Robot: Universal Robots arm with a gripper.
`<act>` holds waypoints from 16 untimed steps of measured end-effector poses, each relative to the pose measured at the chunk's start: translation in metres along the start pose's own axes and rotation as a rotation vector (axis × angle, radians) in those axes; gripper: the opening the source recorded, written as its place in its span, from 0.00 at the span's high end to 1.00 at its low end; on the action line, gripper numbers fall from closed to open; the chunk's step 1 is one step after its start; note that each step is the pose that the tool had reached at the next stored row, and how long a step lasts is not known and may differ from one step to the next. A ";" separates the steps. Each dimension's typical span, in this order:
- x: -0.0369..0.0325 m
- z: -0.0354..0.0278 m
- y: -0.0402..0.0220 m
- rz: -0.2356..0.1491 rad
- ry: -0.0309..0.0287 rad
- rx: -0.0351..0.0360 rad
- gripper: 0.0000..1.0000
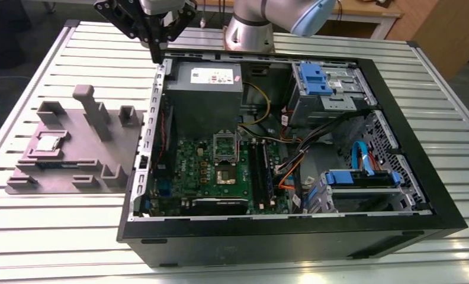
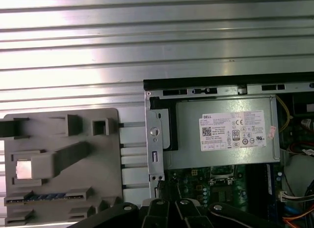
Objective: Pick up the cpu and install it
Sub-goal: 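Reach for the cpu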
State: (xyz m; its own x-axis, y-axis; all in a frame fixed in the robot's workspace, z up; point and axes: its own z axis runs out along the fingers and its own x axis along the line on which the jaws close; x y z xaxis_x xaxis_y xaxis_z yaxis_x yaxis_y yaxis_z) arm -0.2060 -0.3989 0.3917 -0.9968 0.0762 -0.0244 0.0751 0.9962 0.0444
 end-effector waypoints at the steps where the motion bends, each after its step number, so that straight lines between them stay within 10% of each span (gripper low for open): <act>1: 0.0007 0.0000 -0.0001 0.000 0.0000 0.0000 0.90; 16: 0.0116 0.0002 -0.0009 0.000 0.0000 0.0000 0.90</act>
State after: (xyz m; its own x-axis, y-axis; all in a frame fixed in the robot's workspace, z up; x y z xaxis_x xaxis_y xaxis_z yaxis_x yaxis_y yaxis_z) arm -0.2176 -0.3989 0.3912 -0.9968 0.0762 -0.0244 0.0751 0.9962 0.0444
